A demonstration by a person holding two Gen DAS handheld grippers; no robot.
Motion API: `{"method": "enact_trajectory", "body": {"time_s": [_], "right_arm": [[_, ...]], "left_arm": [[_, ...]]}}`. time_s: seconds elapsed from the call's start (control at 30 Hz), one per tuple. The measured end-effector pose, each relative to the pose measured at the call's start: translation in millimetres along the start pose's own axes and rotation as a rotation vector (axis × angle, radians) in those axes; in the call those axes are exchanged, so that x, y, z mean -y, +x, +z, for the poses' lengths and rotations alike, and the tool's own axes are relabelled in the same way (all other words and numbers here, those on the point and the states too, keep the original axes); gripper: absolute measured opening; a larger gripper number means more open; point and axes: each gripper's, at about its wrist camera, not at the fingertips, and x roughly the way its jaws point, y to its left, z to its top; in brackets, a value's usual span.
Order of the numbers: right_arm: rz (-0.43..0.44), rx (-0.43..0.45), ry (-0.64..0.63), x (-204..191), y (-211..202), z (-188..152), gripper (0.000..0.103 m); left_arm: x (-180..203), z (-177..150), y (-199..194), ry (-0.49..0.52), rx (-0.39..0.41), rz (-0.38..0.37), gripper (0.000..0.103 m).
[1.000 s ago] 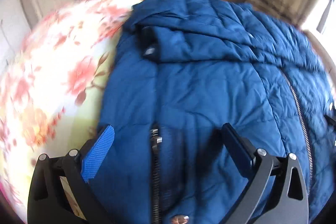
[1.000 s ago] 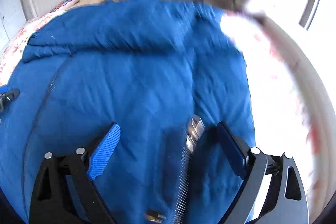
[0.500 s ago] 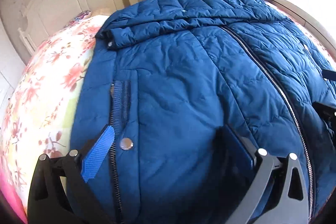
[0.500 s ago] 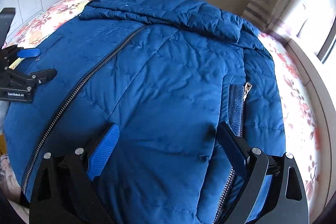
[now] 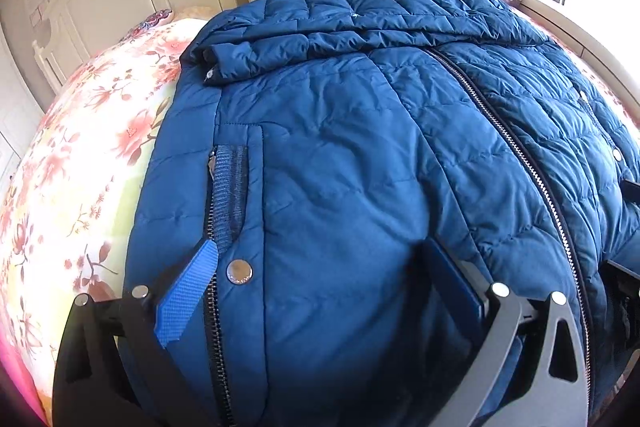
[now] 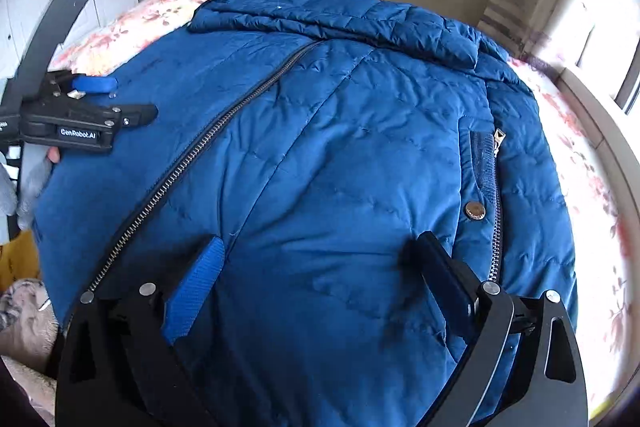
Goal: Fold large clothes
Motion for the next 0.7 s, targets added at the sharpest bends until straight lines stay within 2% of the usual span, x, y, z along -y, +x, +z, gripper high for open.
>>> {"method": "enact_trajectory", "body": {"time_s": [0.17, 0.23, 0.27, 0.3, 0.33, 0.47, 0.57, 0.63, 0.7], "right_arm": [[-0.068, 0.068, 0.048, 17, -22, -2, 0.091], [-0.094, 0.026, 0.072, 28, -14, -10, 0.091], [-0.078, 0.007, 0.085, 34, -7, -16, 0.092], [-0.033, 0.046, 0.122, 41, -8, -23, 0.093], [-0.030, 0.055, 0.124, 41, -10, -25, 0.092], [-0.077, 0.037, 0.123, 39, -19, -22, 0.091], [-0.092, 0.099, 0.127, 35, -33, -24, 0.091], [-0.079, 0.102, 0.121, 32, -38, -29, 0.092], [-0.076, 0.094, 0.096, 26, -36, -36, 0.092]], "left_arm": [[-1, 0, 0, -0.005, 0.001, -0.004, 0.101], [-1, 0, 0, -0.007, -0.001, -0.007, 0.101], [-1, 0, 0, -0.008, 0.000, -0.008, 0.101], [-1, 0, 0, -0.008, -0.001, -0.009, 0.101], [-1, -1, 0, -0.009, -0.001, -0.009, 0.101], [0, -1, -1, -0.007, 0.001, -0.006, 0.101], [-2, -5, -7, -0.012, 0.011, 0.015, 0.101], [1, -12, -19, -0.008, 0.029, 0.028, 0.101], [9, -21, -35, 0.004, 0.037, -0.010, 0.101]]}}
